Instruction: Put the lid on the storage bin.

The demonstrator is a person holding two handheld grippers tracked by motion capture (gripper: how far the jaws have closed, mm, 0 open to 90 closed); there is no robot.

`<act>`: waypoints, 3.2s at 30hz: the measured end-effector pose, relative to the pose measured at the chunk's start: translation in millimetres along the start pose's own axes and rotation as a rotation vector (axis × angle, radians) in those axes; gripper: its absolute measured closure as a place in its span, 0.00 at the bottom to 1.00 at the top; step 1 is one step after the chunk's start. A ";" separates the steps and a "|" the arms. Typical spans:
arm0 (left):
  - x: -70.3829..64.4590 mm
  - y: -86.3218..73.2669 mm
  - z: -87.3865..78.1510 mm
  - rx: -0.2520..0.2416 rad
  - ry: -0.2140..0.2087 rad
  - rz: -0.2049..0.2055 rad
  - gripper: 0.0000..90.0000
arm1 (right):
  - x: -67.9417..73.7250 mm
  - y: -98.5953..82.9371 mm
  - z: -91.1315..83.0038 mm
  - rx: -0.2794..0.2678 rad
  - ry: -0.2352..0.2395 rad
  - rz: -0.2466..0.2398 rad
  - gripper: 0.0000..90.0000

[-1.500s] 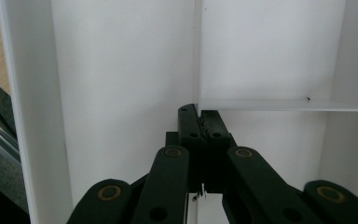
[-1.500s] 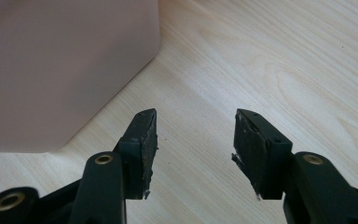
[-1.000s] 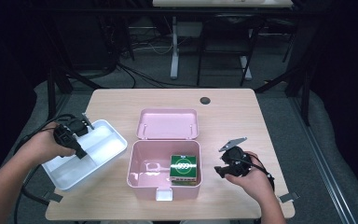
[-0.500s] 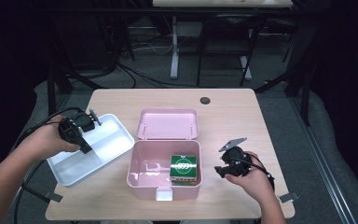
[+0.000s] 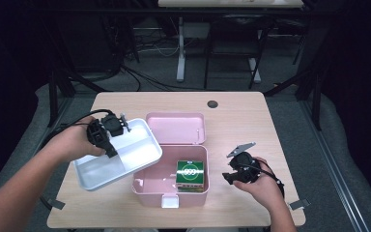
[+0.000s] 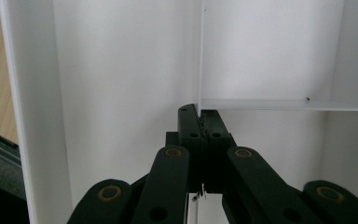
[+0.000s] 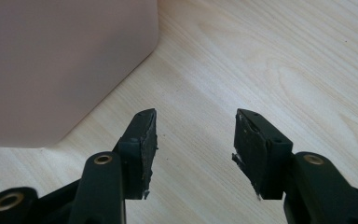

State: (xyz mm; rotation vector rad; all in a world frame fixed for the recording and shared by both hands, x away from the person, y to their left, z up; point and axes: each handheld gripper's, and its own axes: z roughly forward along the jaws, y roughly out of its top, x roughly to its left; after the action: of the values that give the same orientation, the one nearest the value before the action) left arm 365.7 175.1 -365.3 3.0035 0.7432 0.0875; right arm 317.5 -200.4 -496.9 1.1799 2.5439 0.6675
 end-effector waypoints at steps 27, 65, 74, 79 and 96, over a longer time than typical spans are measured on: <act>-66.1 94.8 17.6 -0.015 -0.038 0.414 0.99 | -5.4 -4.2 -2.3 -0.021 -0.005 0.019 0.54; -72.9 114.2 67.6 0.016 -0.046 0.470 0.99 | -6.3 -4.3 0.5 -0.005 -0.002 0.019 0.54; -74.0 116.2 74.5 0.036 -0.044 0.473 0.99 | -5.8 -4.1 1.9 -0.001 0.000 0.030 0.54; -74.4 116.7 75.1 0.042 -0.040 0.478 0.98 | -5.8 -2.5 -0.3 -0.008 -0.005 0.050 0.54; -74.3 115.6 78.5 0.028 -0.046 0.459 0.97 | -6.2 16.7 -8.6 -0.080 -0.044 0.069 0.61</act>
State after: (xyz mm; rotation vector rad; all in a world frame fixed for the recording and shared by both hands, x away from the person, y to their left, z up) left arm 359.0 35.8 -440.1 3.1254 0.0410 0.0235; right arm 328.8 -198.3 -480.8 1.2460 2.4270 0.7432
